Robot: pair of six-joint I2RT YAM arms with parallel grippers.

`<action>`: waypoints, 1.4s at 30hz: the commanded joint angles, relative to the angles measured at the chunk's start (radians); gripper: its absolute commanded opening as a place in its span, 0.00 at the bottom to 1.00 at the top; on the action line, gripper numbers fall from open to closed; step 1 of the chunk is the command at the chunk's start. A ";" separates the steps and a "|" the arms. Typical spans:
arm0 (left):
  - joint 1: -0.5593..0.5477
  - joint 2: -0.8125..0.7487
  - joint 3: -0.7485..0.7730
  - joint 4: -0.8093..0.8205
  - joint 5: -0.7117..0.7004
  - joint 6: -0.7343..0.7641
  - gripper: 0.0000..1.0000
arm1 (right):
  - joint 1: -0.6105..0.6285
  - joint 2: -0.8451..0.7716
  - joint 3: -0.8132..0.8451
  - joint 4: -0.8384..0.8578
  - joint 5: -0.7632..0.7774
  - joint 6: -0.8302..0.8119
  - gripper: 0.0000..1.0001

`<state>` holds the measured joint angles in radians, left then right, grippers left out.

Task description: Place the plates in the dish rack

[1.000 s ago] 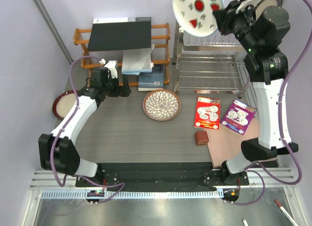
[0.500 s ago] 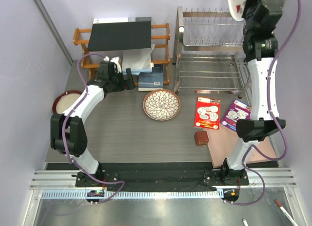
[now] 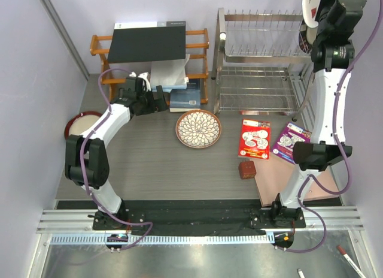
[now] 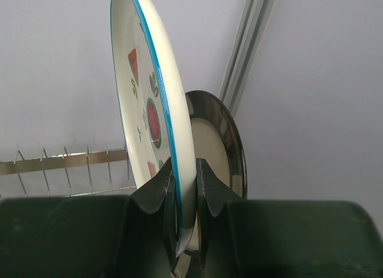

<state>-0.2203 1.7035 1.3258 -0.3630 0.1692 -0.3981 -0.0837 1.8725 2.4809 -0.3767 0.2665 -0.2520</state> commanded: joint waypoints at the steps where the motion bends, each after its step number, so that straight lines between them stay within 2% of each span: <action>1: -0.004 0.016 0.039 0.044 0.007 -0.002 0.99 | 0.007 -0.018 0.042 0.162 -0.039 0.010 0.01; 27: -0.008 0.041 0.030 0.045 0.007 0.031 1.00 | 0.007 -0.036 -0.085 0.219 0.068 -0.018 0.01; 42: -0.014 0.031 0.000 0.056 0.004 0.024 1.00 | 0.010 -0.102 -0.246 0.179 0.094 -0.003 0.01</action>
<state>-0.2283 1.7481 1.3254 -0.3473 0.1688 -0.3832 -0.0761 1.8816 2.2524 -0.3367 0.3431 -0.2581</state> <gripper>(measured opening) 0.994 0.182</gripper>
